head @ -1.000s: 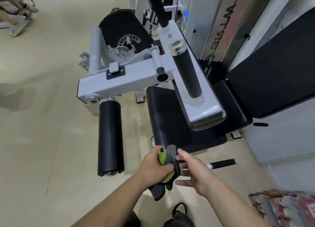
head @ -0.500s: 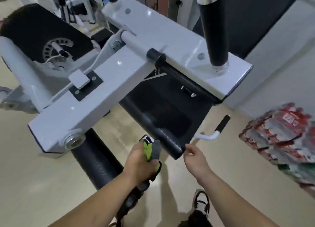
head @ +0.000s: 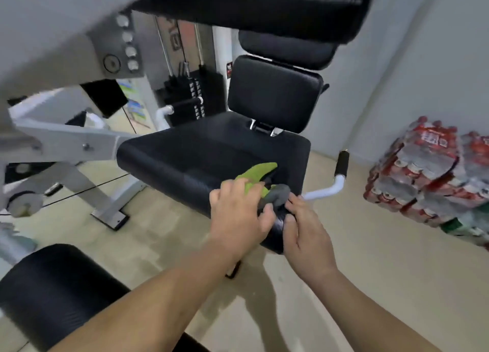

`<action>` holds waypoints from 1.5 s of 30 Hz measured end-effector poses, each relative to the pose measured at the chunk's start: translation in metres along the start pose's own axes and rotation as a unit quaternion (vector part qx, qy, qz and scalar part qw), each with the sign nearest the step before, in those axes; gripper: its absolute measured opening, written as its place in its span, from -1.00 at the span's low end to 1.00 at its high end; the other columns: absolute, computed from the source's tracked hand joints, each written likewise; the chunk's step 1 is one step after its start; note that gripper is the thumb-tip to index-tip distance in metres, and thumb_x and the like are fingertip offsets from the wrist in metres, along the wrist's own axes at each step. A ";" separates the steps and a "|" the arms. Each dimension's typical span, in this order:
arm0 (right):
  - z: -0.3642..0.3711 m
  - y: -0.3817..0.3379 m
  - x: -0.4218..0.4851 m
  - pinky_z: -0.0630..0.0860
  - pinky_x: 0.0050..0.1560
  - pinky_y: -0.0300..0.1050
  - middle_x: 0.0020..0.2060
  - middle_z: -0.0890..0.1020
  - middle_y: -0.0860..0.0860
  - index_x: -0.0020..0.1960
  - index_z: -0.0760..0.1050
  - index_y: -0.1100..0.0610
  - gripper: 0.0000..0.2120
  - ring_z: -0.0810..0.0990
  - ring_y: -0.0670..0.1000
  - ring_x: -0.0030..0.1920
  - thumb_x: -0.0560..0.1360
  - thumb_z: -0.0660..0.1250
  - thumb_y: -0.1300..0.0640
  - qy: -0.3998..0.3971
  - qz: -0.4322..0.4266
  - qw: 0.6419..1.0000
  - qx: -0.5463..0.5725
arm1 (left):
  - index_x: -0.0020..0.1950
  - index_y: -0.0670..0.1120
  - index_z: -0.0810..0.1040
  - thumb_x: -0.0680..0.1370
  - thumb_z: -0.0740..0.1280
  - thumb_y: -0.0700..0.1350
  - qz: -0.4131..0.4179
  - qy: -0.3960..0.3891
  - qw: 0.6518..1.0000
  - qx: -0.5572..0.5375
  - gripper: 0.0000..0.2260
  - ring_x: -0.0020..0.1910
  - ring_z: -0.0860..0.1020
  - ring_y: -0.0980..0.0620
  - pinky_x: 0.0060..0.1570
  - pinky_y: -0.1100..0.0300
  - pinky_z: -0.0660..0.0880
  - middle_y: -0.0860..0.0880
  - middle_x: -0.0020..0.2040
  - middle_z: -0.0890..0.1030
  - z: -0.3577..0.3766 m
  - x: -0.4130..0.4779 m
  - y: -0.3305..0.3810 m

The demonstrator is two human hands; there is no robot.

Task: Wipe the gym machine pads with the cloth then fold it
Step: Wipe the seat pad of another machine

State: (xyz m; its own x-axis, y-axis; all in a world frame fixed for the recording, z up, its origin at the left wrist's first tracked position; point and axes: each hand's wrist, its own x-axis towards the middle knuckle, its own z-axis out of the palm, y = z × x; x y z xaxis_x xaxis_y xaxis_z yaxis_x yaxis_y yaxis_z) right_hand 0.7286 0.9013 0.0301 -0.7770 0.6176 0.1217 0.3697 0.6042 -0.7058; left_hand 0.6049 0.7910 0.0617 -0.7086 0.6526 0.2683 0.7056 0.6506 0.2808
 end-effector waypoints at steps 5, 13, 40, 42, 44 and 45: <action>0.039 0.023 0.007 0.32 0.49 -0.04 0.34 0.56 0.05 0.31 0.52 0.19 -0.49 0.38 0.02 0.50 0.65 -0.09 -0.01 0.109 -0.060 0.992 0.036 | -0.07 0.06 0.55 0.46 0.23 0.20 0.027 0.091 0.995 0.016 -0.74 0.01 0.48 -0.12 -0.07 -0.02 0.37 0.02 0.00 0.54 0.020 0.002 -0.010; 0.050 0.041 0.006 0.15 -0.34 -0.31 -0.13 0.48 -0.14 0.03 0.34 -0.10 -0.88 0.49 0.04 -0.13 0.61 0.04 0.03 0.135 -0.024 0.990 -0.041 | 0.22 0.00 0.55 0.48 0.27 0.14 0.175 0.153 0.969 -0.083 -0.62 0.02 0.48 -0.16 -0.08 -0.04 0.44 -0.05 0.12 0.54 0.051 -0.048 0.000; 0.079 -0.093 0.042 0.50 -0.04 -0.02 -0.07 0.50 -0.13 0.10 0.60 -0.14 -0.63 0.55 0.02 0.07 0.58 0.15 -0.33 0.043 -0.140 0.949 -0.281 | 0.49 0.03 0.37 0.49 0.19 0.04 0.002 0.132 0.990 -0.055 -0.45 0.28 0.37 -0.14 0.21 -0.07 0.46 -0.06 0.36 0.37 0.009 -0.013 -0.184; 0.093 -0.090 0.053 0.47 -0.11 -0.04 -0.15 0.48 -0.13 0.01 0.65 -0.12 -0.56 0.55 0.03 -0.02 0.53 0.16 -0.39 0.092 -0.165 0.932 -0.311 | 0.47 0.02 0.39 0.49 0.18 0.06 0.075 0.110 0.991 -0.036 -0.47 0.24 0.40 -0.12 0.14 -0.04 0.50 -0.05 0.34 0.40 0.003 -0.005 -0.200; 0.097 -0.088 0.059 0.43 -0.15 -0.05 -0.21 0.47 -0.13 -0.08 0.65 -0.11 -0.53 0.54 0.02 -0.07 0.51 0.12 -0.41 0.119 -0.164 0.925 -0.322 | 0.40 0.01 0.46 0.47 0.15 0.08 0.099 0.121 0.988 -0.003 -0.49 0.18 0.45 -0.15 0.08 -0.04 0.53 -0.07 0.25 0.46 -0.007 0.019 -0.235; 0.099 -0.088 0.062 0.40 -0.17 -0.06 -0.22 0.46 -0.13 -0.11 0.65 -0.12 -0.53 0.53 0.02 -0.09 0.51 0.12 -0.41 0.125 -0.166 0.924 -0.322 | 0.36 0.01 0.48 0.48 0.16 0.06 0.054 0.136 0.989 -0.004 -0.54 0.17 0.45 -0.17 0.11 -0.06 0.52 -0.10 0.22 0.47 -0.011 0.036 -0.258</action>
State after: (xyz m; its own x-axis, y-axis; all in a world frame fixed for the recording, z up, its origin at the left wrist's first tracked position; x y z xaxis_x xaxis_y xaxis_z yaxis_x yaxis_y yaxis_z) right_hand 0.5979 0.8364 0.0306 -0.7903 0.3929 0.4702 0.4208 0.9058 -0.0498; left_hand 0.3975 0.6422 0.0087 -0.6056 0.5898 0.5342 0.7783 0.5789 0.2432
